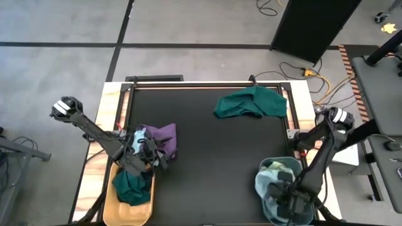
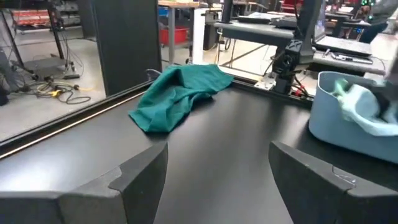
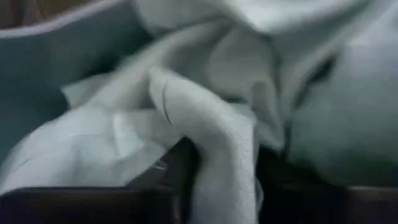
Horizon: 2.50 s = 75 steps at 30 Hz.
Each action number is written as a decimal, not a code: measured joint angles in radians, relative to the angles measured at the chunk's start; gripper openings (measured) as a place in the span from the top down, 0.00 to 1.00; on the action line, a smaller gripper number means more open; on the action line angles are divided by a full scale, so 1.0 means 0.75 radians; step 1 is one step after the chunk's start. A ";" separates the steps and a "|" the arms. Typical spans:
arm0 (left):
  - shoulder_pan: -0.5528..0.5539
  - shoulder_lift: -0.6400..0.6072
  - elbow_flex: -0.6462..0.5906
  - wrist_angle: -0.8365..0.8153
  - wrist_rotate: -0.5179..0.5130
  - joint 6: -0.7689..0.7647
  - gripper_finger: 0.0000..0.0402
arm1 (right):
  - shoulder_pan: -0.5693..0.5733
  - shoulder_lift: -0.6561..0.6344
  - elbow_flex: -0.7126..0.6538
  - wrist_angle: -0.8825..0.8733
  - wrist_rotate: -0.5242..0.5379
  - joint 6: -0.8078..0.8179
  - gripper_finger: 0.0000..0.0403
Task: Sort microfiber towel by color & place in baskets
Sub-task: Put the top light blue microfiber towel into the blue bin
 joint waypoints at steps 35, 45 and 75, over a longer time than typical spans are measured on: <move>-0.001 0.011 0.000 -0.010 0.149 -0.065 0.34 | 0.155 0.030 0.570 -0.344 0.031 -0.066 0.53; -0.002 0.011 0.000 0.002 0.203 -0.110 0.34 | 0.139 -0.048 0.266 -0.057 -0.081 -0.053 0.53; 0.014 0.210 0.000 0.427 0.163 0.065 0.34 | 0.111 -0.376 0.044 -0.520 0.206 0.213 0.87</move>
